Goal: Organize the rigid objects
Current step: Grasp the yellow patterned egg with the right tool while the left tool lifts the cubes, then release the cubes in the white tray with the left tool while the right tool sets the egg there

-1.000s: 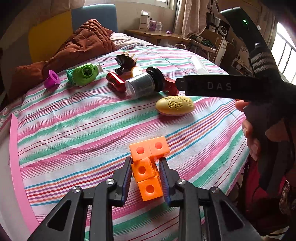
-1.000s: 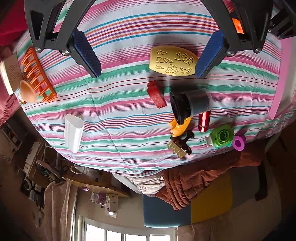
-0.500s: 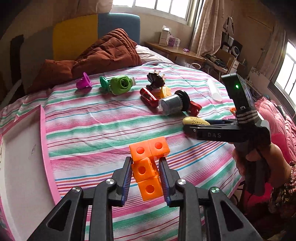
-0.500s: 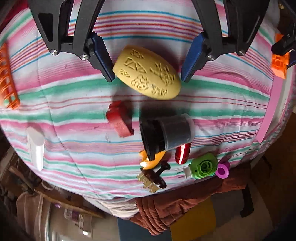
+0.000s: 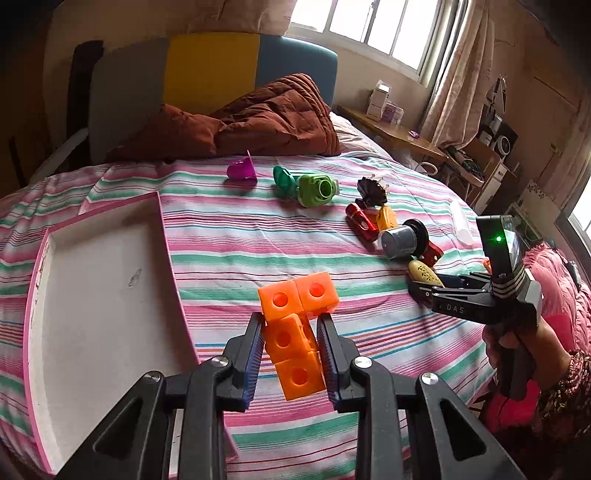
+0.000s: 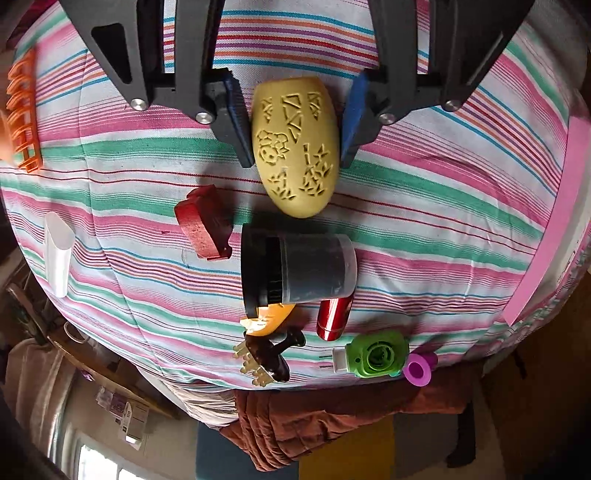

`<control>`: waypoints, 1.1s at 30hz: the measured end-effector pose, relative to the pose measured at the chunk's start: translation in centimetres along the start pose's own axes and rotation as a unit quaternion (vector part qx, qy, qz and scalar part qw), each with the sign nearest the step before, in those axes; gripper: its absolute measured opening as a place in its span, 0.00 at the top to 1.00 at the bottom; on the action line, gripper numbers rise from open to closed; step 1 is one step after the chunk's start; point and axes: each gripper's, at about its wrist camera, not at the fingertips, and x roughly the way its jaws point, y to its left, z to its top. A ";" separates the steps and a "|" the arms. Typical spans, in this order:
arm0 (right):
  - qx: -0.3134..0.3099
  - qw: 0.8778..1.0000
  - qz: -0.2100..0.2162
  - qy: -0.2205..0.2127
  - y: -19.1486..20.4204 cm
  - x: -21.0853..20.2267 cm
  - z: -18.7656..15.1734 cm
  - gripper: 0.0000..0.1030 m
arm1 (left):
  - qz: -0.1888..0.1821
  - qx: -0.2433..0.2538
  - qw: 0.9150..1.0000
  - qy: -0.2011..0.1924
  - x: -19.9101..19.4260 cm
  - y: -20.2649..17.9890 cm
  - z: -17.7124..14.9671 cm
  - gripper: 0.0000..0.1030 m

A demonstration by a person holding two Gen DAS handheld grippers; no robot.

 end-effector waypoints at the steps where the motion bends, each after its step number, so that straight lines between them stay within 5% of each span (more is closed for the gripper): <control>1: 0.005 1.000 0.000 0.002 0.0 -0.1 -0.1 0.57 | 0.003 -0.002 1.000 -0.001 -0.2 0.4 0.0 0.72; 12: 0.059 0.998 -0.002 0.012 1.5 -0.6 -0.8 0.57 | 0.065 -0.072 0.995 -0.012 -0.5 8.3 1.1 0.72; 22: 0.073 0.997 0.030 0.000 5.6 -2.0 -1.0 0.57 | 0.150 -0.147 0.978 0.002 2.4 19.1 3.0 0.72; 33: 0.048 0.998 0.050 -0.004 9.9 -3.0 -0.4 0.57 | 0.214 -0.151 0.965 0.014 5.6 23.7 5.7 0.66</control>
